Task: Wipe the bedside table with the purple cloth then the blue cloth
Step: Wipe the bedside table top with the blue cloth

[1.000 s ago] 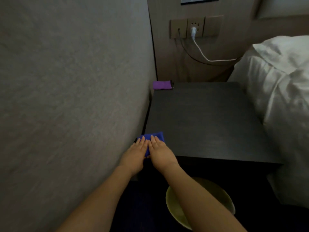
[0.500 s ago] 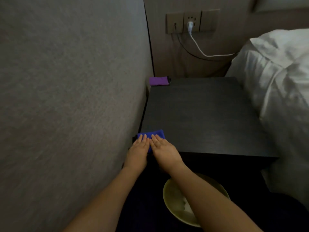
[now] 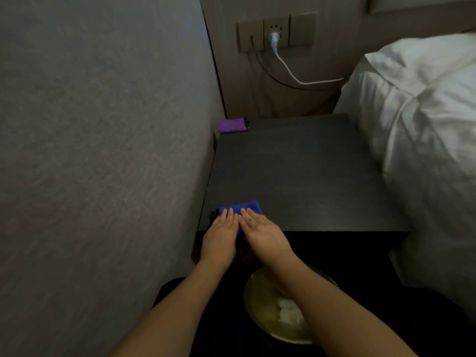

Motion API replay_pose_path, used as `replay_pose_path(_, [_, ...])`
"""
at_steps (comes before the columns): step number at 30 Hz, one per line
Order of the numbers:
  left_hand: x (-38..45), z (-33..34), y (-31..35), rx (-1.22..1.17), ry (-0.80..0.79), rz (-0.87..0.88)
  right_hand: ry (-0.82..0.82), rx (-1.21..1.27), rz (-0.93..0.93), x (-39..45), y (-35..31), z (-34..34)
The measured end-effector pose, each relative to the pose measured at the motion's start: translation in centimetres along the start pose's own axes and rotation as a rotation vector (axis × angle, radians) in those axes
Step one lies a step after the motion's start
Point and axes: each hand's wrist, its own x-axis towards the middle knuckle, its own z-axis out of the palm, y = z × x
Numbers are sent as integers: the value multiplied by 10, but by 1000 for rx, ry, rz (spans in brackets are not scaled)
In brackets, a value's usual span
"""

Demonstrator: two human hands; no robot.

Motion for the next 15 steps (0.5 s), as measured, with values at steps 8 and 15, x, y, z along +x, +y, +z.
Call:
replay_pose_path(8, [11,-1,60,-10,14,68,-46,-39,44,-42,51,-8])
replay_pose_path(15, [24,-2,115,22,-24,119,22,-130,71,-76,92,-29])
